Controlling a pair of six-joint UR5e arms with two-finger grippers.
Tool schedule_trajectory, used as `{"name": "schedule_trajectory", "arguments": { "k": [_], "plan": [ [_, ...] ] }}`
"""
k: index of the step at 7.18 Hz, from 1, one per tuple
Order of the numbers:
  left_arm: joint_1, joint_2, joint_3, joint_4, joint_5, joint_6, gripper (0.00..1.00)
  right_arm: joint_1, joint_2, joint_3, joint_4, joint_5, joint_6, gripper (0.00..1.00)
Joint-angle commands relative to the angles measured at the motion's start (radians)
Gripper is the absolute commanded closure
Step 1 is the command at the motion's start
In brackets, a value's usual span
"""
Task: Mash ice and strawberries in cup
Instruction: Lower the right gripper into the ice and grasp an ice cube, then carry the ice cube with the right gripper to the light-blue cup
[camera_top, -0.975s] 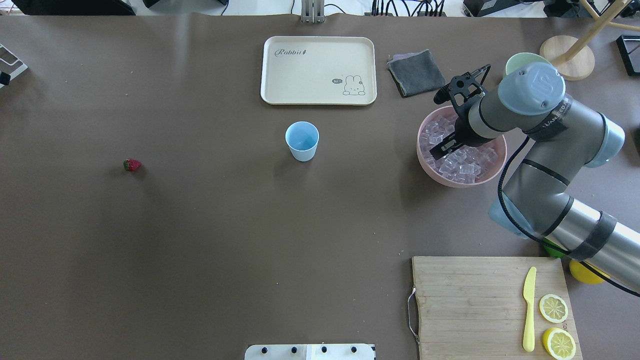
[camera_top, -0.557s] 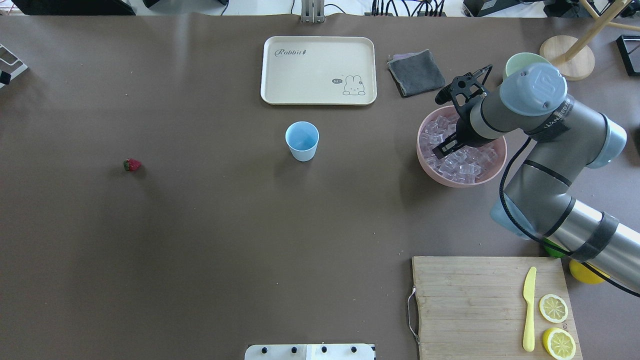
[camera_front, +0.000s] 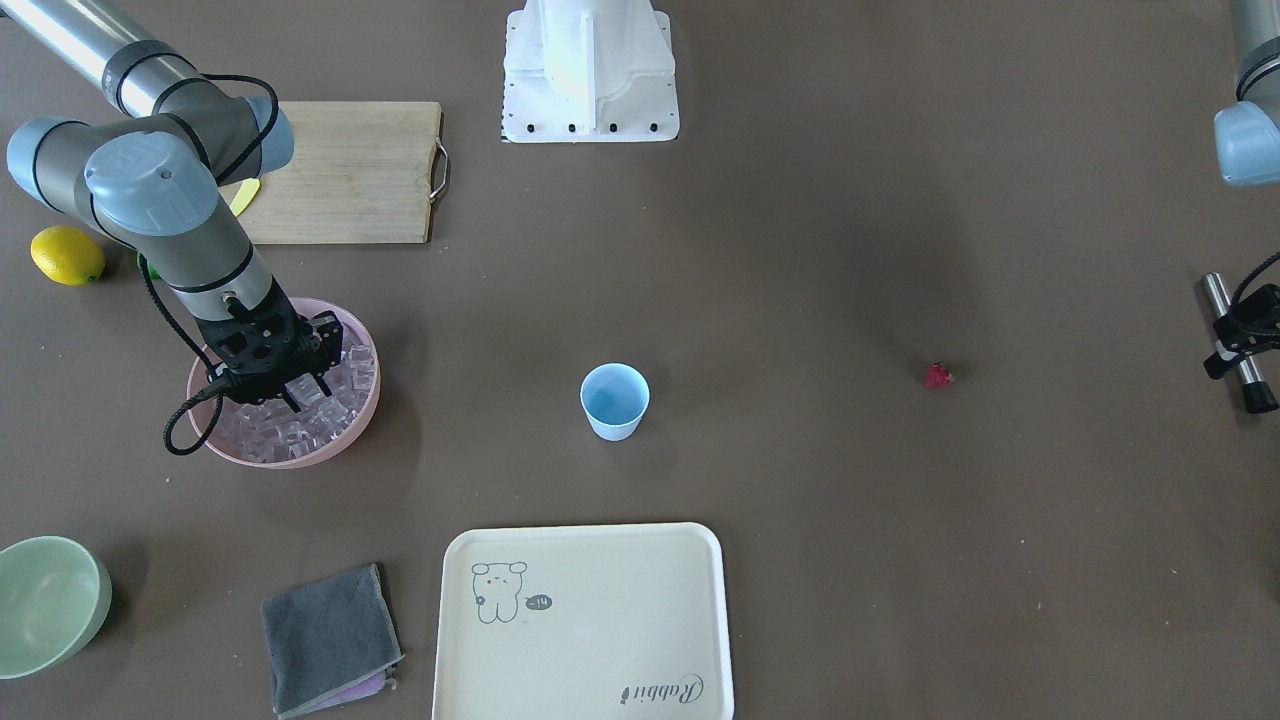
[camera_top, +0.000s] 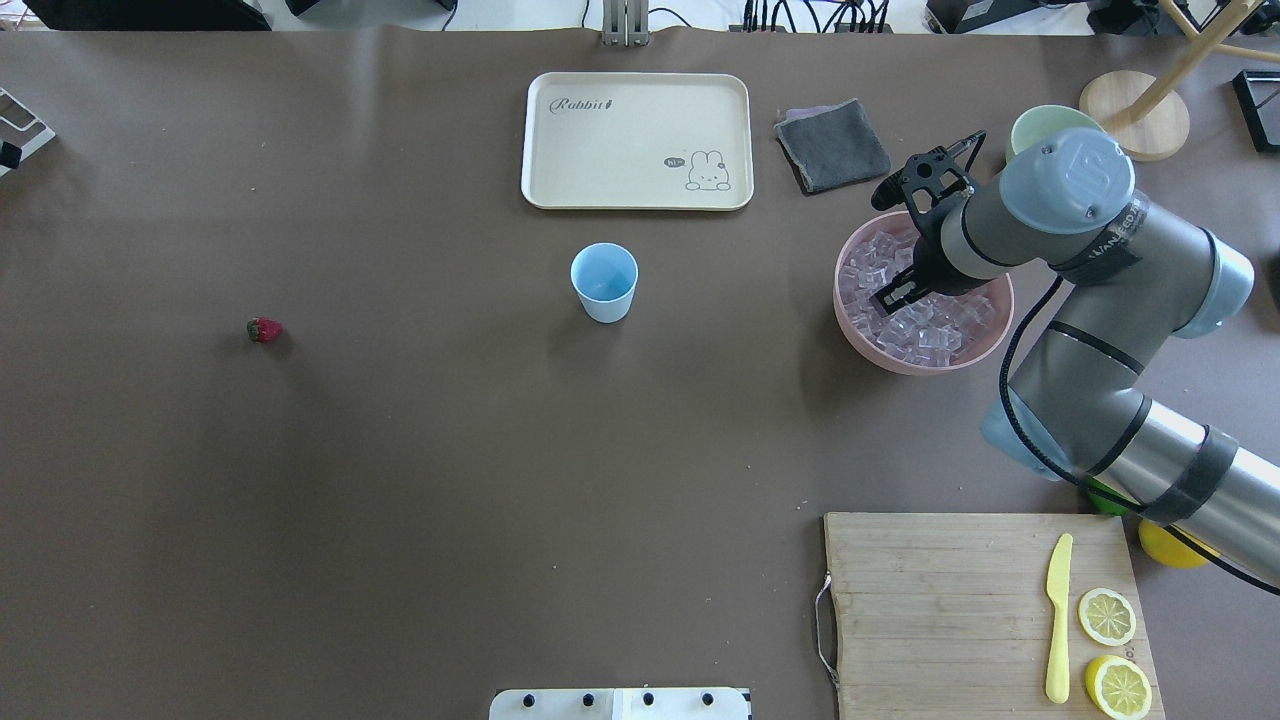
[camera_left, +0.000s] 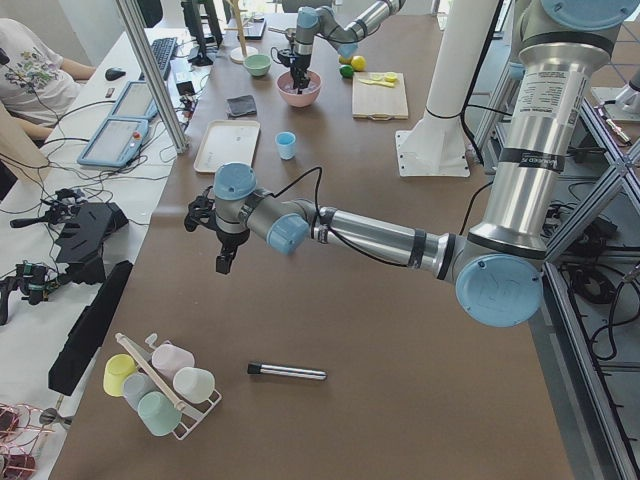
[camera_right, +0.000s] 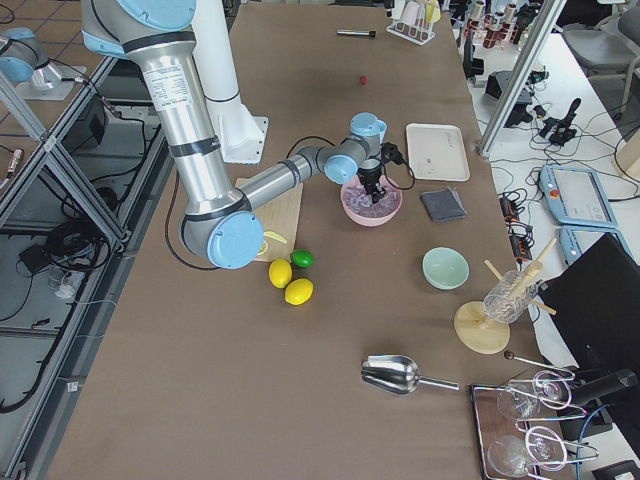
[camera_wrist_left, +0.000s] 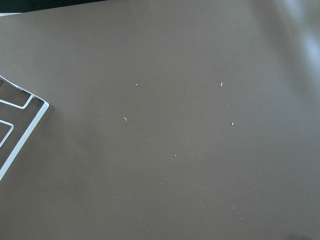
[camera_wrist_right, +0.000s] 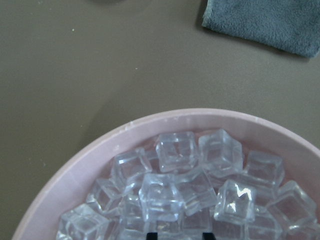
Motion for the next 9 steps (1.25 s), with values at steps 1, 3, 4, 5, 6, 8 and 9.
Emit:
{"name": "schedule_trajectory", "arguments": {
  "k": [1,3,4,5,6,8,9],
  "plan": [
    [0.0,-0.004,0.001,0.0,0.0,-0.003,0.02,0.0,-0.001,0.001,0.0,0.0,-0.001,0.82],
    [0.0,-0.004,-0.006,-0.003,0.0,-0.014,0.02,0.015,0.001,0.042,-0.018,0.012,0.0,1.0],
    [0.0,-0.002,-0.004,-0.011,0.0,-0.02,0.02,0.053,0.01,0.07,-0.039,0.064,0.023,1.0],
    [0.0,-0.001,-0.006,-0.015,0.0,-0.029,0.03,0.093,0.034,0.134,-0.155,0.122,0.044,1.0],
    [0.0,0.001,-0.006,-0.035,0.0,-0.052,0.02,0.095,0.12,0.162,-0.302,0.119,0.072,1.0],
    [0.003,-0.002,-0.001,-0.054,0.002,-0.08,0.02,0.046,0.289,0.152,-0.488,0.075,0.173,1.0],
    [0.016,-0.002,0.008,-0.055,0.002,-0.077,0.02,-0.012,0.329,0.149,-0.491,0.042,0.284,1.0]
  ]
}}
